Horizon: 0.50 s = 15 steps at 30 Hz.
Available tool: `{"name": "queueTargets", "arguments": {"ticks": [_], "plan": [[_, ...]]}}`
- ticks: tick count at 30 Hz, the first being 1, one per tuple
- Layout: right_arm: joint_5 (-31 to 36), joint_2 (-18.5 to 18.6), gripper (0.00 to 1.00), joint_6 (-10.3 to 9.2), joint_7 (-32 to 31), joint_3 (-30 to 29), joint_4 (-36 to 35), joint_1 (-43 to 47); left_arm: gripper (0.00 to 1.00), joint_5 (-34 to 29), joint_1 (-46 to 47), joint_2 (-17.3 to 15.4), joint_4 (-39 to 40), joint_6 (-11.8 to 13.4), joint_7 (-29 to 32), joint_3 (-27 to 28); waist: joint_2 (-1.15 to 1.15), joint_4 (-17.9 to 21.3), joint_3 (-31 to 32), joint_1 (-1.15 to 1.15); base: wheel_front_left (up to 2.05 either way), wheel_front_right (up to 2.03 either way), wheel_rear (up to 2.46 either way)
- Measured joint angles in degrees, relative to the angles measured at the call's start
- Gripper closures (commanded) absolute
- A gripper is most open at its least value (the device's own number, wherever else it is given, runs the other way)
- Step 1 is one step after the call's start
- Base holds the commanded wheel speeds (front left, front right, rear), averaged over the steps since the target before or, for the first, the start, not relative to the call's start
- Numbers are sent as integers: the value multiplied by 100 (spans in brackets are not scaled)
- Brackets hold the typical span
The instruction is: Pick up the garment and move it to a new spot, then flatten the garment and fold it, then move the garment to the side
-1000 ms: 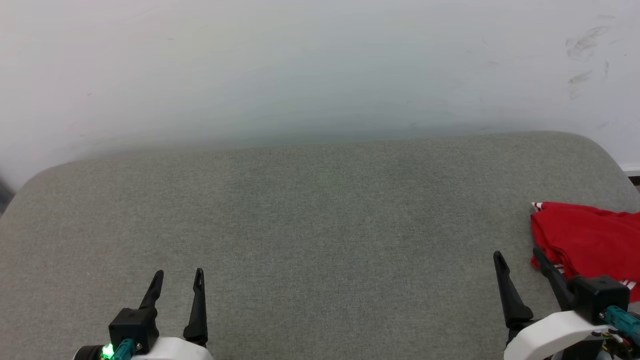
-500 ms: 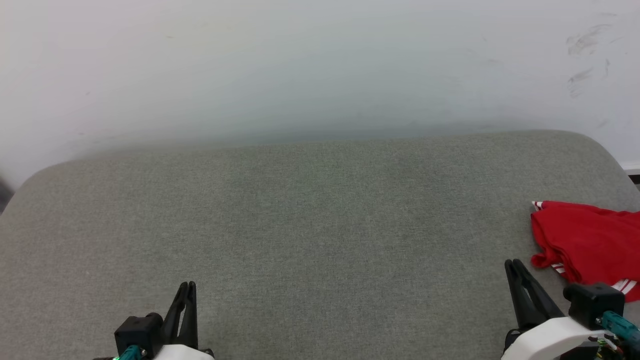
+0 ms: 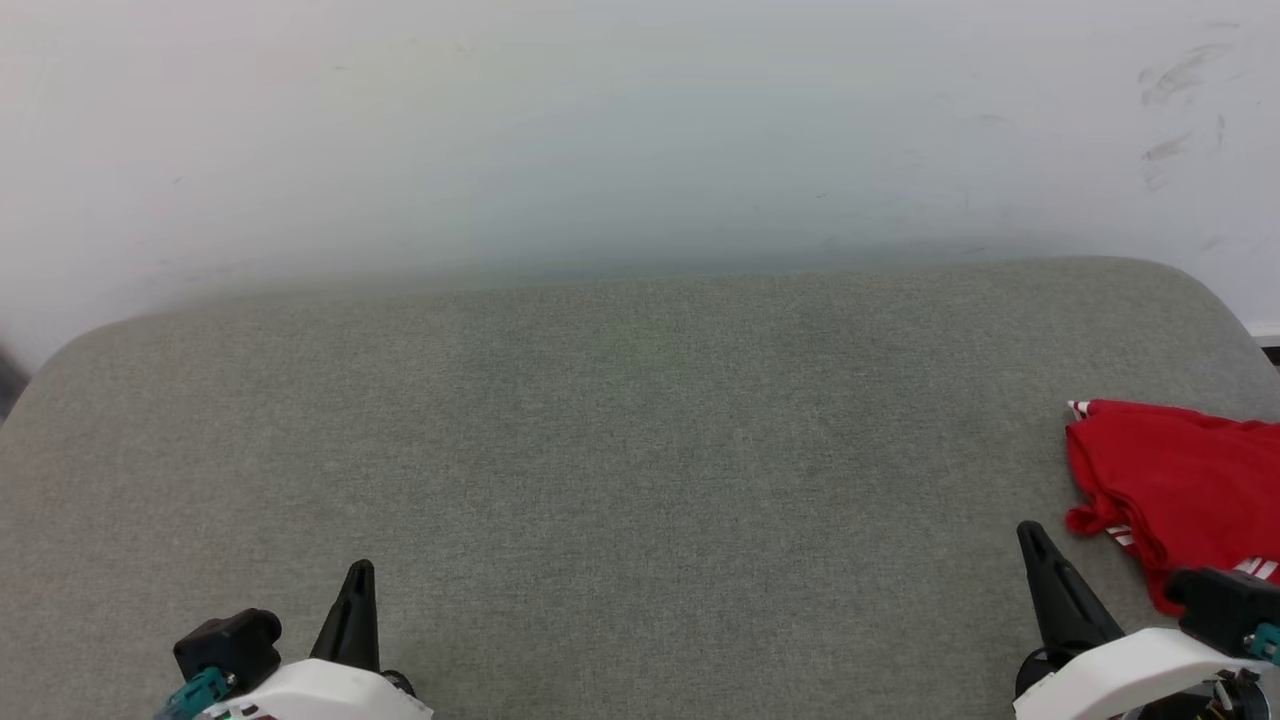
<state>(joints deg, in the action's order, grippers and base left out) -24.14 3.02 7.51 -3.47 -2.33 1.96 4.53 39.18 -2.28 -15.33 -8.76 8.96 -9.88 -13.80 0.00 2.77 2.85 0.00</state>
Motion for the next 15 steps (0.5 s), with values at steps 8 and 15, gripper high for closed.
{"name": "queueTargets", "arguments": {"ticks": [8,15], "plan": [[-781,-1,100,0,-46,-53,135,-129,100,619,76,140,-80,-194,171,211,0,-20,-22,0,0,0,0],[-1392,-1,100,0,-63,-89,241,-242,100,1112,164,232,-138,-343,313,383,0,-38,-40,0,0,0,0]]}}
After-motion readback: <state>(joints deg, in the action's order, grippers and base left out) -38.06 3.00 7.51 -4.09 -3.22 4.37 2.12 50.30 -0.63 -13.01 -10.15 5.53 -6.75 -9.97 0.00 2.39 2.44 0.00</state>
